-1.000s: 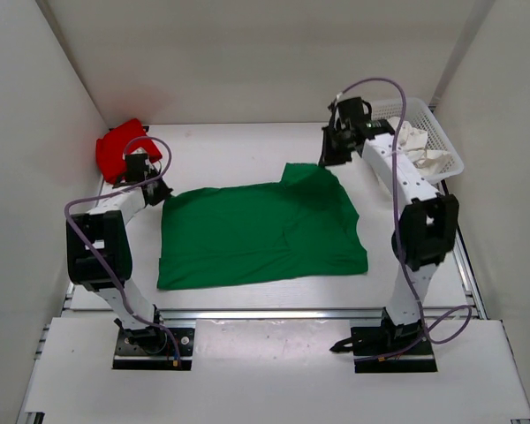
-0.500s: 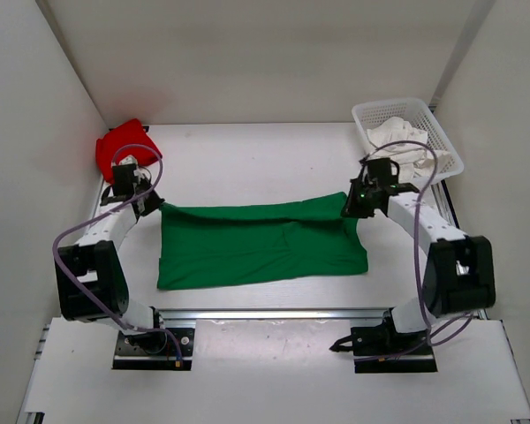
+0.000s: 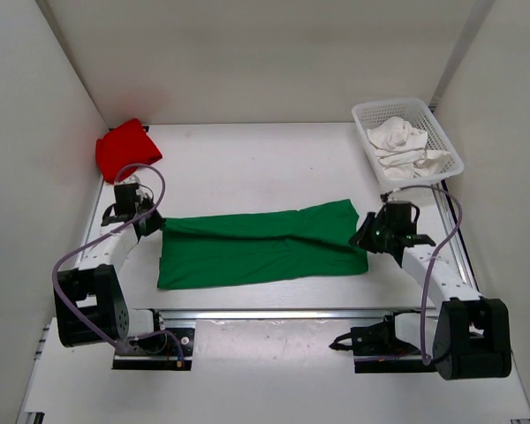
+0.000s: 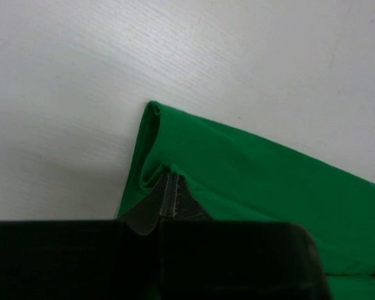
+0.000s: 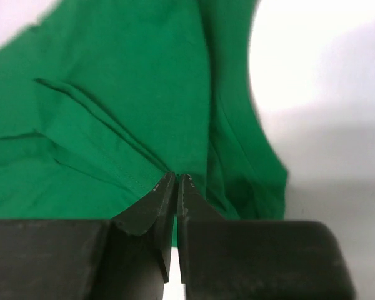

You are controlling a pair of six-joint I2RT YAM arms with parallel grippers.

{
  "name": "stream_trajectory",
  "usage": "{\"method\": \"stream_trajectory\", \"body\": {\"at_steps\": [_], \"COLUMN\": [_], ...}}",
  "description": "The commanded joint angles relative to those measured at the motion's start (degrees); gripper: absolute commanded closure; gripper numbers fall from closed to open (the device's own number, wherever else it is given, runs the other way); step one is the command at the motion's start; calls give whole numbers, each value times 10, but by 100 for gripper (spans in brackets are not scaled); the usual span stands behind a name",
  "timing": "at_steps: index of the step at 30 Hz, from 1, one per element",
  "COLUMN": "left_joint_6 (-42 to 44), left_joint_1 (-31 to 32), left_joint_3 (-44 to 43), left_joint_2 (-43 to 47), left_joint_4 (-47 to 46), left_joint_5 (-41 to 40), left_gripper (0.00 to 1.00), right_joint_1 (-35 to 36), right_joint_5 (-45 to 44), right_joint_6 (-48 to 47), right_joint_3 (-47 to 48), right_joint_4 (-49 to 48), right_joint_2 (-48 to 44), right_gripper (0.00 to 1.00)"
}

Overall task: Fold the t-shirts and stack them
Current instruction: Fold the other side of the tshirt into a rectangle

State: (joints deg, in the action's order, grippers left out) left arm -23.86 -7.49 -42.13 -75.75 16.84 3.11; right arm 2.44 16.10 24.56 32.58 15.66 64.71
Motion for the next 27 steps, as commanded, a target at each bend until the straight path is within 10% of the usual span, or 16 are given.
{"method": "stream_trajectory", "body": {"at_steps": [1,6,10,12,14,17,27], "left_joint_6": [-15,-64,-94,-111,-120,-128,-173], "left_joint_1": [-14,-89,-148,-153,-124,-22,145], "left_joint_3": [25,94,120,126,119,113,204], "left_joint_2": [14,31,75,107,134,171,127], "left_joint_4": [0,-44,-77,-86,-102,-120,-253], "left_joint_5": [26,146,189,183,163,99,99], "left_gripper": [100,84,56,58,66,69,68], "right_joint_1": [-1,-10,-16,-4,30,106,143], "right_joint_5": [6,-11,-47,-64,-69,-92,51], "right_joint_6": [44,67,66,59,57,43,-57], "right_joint_3": [-48,-76,-78,-60,-39,6,200], "right_joint_4": [-57,-75,-69,-63,-67,-79,-119], "right_joint_2": [-41,-65,-107,-136,-138,-73,267], "right_gripper": [100,99,69,61,67,100,100]}}
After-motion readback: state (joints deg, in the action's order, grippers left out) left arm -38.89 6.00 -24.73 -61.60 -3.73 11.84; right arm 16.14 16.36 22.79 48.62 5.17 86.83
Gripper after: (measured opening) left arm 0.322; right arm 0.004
